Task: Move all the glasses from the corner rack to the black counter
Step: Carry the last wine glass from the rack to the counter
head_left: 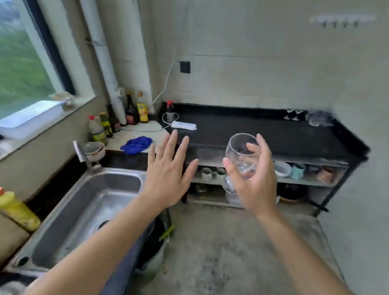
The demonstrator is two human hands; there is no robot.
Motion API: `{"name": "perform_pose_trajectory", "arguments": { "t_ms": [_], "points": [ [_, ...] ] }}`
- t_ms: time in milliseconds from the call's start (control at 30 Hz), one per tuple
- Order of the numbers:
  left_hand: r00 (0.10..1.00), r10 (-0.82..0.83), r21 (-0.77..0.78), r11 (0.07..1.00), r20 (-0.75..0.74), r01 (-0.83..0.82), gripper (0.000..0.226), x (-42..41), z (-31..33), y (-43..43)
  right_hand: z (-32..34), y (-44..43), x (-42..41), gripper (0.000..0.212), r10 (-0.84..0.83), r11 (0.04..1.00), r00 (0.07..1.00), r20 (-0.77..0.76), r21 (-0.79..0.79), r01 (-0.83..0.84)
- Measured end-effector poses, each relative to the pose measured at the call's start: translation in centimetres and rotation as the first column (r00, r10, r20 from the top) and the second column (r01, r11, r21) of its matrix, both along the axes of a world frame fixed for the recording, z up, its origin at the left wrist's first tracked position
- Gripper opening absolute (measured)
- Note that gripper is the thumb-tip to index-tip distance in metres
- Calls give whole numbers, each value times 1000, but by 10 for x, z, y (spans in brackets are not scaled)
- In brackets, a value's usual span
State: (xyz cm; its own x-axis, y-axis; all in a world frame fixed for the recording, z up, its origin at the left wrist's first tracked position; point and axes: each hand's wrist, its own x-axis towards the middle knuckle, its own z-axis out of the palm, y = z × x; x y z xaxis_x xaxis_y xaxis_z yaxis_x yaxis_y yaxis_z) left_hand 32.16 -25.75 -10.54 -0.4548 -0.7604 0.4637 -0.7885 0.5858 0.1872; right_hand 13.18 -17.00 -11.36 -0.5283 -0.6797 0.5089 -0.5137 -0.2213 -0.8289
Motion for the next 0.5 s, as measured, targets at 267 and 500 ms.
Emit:
{"name": "perform_pose_trajectory", "arguments": {
  "t_ms": [267,500],
  "points": [
    [990,-142,2,990,-3,142,69,-214,8,-48,7,-17,-199,90,-136,989,990,-39,55,138],
    [976,-218,35,975,-4,218,68,-343,-4,-99,-2,-53,-323,90,-198,973,977,-76,107,205]
  ]
}}
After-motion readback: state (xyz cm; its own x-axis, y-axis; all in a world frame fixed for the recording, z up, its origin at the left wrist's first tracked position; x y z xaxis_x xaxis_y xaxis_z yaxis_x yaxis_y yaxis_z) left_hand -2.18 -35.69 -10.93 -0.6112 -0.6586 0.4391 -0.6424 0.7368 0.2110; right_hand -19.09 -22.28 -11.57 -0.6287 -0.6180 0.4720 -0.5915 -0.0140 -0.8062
